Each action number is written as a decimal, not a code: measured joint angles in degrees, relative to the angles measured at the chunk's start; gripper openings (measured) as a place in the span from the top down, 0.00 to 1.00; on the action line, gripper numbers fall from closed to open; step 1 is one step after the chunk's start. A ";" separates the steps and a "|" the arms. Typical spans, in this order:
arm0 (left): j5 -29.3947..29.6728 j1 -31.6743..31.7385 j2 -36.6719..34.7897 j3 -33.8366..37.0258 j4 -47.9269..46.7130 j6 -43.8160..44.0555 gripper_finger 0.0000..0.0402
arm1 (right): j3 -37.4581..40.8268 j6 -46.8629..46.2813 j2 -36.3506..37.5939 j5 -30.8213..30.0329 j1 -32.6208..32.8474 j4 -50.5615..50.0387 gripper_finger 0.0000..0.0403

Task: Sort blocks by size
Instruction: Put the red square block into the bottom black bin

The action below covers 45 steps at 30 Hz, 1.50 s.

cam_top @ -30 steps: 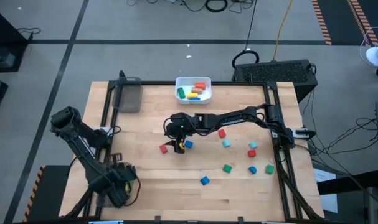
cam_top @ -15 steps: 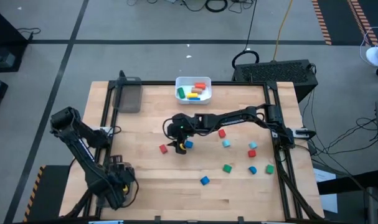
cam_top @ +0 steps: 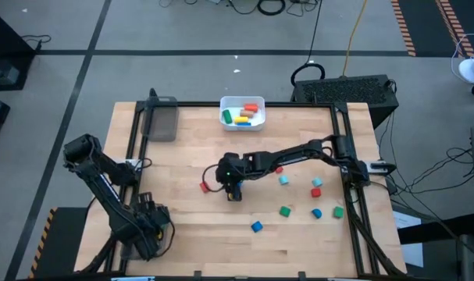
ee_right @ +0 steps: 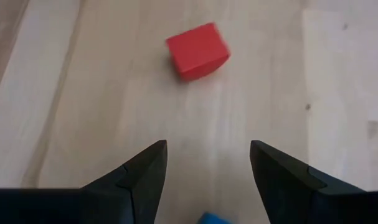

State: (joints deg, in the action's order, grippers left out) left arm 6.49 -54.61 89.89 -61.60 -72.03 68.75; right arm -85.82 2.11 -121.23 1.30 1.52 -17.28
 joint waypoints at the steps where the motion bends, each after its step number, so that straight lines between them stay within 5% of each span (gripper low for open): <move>1: 0.27 -0.02 0.00 0.00 0.00 0.00 0.39 | 0.00 -0.17 0.00 0.00 0.24 -0.70 0.46; 10: 6.25 -1.98 -0.07 0.00 -0.92 4.48 0.39 | 0.00 -2.41 1.21 -0.83 1.60 -11.32 0.46; 17: 11.96 -2.45 -2.22 0.00 -0.93 4.74 0.39 | -0.02 -4.17 8.02 -10.05 3.31 -21.38 0.46; 31: 37.49 -0.72 -3.91 0.00 -2.82 2.90 0.39 | 0.36 -17.29 18.82 -15.96 8.08 -43.76 0.46; 45: 45.92 7.56 -3.91 0.10 -1.80 -2.58 0.39 | 27.29 -46.11 41.12 -17.33 16.18 -45.31 0.46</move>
State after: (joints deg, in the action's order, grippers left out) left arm 52.41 -47.05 85.97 -61.50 -73.83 66.17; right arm -58.53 -44.00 -80.11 -16.03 17.70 -62.59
